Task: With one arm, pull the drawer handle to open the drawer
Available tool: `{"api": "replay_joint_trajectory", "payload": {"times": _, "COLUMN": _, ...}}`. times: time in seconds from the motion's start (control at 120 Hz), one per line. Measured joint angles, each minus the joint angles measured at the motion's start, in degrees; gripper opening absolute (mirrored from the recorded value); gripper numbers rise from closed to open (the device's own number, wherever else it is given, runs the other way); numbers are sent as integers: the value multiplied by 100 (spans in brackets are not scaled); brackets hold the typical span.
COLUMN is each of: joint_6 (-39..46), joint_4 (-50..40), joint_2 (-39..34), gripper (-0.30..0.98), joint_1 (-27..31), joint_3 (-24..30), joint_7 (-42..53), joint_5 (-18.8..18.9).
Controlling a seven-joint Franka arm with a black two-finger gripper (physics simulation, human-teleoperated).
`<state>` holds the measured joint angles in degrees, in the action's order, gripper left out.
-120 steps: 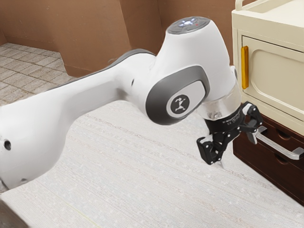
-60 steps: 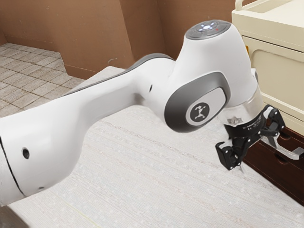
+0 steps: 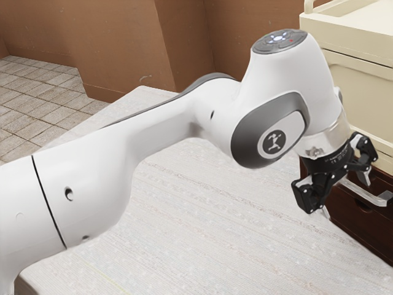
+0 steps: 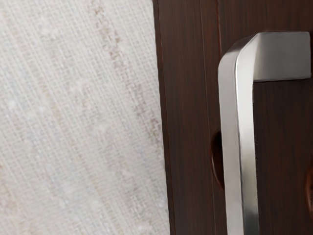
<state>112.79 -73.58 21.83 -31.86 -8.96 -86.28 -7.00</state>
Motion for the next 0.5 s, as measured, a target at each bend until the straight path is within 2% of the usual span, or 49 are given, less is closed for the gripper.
{"api": "replay_joint_trajectory", "payload": {"times": 0.317, "joint_6": 49, "joint_4": 130, "joint_2": 120, "gripper": 68, "joint_1": 46, "joint_3": -3, "joint_7": 173, "joint_5": -63}}
{"api": "replay_joint_trajectory", "payload": {"times": 0.5, "joint_6": 114, "joint_4": 119, "joint_2": 140, "gripper": 43, "joint_1": 40, "joint_3": -4, "joint_7": 231, "joint_5": -132}}
